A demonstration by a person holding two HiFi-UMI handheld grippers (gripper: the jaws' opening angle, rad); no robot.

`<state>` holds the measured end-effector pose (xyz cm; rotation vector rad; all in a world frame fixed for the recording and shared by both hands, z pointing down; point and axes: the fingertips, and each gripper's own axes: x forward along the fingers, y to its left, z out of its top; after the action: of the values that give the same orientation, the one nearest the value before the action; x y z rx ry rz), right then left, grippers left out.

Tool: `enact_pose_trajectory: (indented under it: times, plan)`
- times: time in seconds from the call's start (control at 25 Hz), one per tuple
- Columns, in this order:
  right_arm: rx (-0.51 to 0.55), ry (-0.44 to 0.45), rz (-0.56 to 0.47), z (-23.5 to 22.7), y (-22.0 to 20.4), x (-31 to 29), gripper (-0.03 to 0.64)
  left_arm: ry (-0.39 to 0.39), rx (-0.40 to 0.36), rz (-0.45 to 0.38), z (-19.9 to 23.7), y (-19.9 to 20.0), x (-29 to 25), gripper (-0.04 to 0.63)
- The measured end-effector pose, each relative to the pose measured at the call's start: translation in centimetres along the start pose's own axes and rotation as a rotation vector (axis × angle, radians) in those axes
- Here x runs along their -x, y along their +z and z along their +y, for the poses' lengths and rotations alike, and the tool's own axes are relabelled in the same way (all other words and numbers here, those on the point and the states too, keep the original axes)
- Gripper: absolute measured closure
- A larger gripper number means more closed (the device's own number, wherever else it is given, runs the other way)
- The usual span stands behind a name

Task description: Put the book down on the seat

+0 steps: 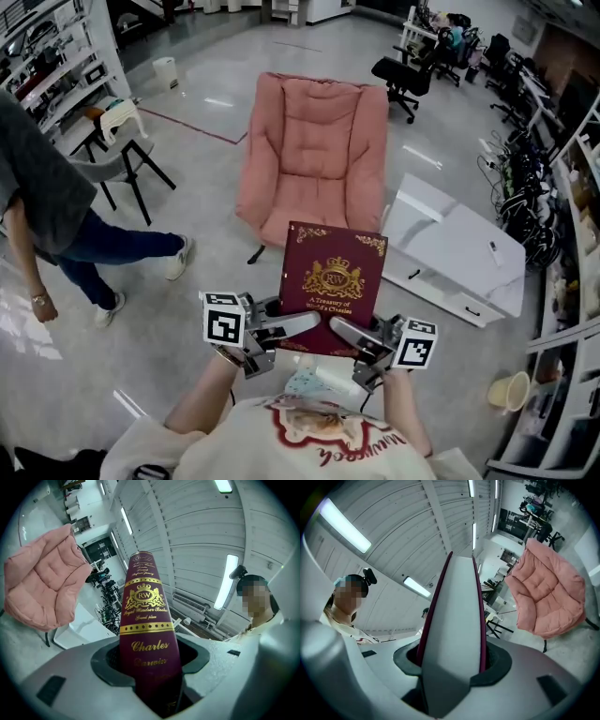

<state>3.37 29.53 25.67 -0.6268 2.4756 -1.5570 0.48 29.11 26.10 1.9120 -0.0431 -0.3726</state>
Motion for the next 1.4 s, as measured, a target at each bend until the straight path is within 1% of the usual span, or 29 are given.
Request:
enact_pose_trajectory:
  times: [0.24,0.4,0.48,0.92,1.16,1.4]
  plan:
    - [0.014,0.007,0.017,-4.2,7.1,-0.3,0.394,-0.001,-0.014,-0.019,3.7,5.7,-4.5,0.362]
    - [0.007,0.011,0.02,-5.3,10.4,-2.6,0.394,0.008,-0.016,-0.025,4.8,9.8,-4.8,0.362]
    - [-0.005,0.014,0.016,-5.8,11.3,-3.5,0.394,0.019,-0.011,-0.023,5.4,11.0,-4.6,0.362]
    - [-0.042,0.02,0.014,-8.5,10.9,-3.0,0.394,0.044,0.013,-0.02,8.0,10.3,-5.2,0.362]
    - [-0.036,0.03,0.031,-10.1,10.8,-2.7,0.394,0.05,0.005,-0.037,9.5,10.0,-5.5,0.362]
    - [-0.068,0.037,0.045,-10.9,10.6,-2.6,0.394,0.077,0.025,-0.05,10.2,9.7,-5.6,0.362]
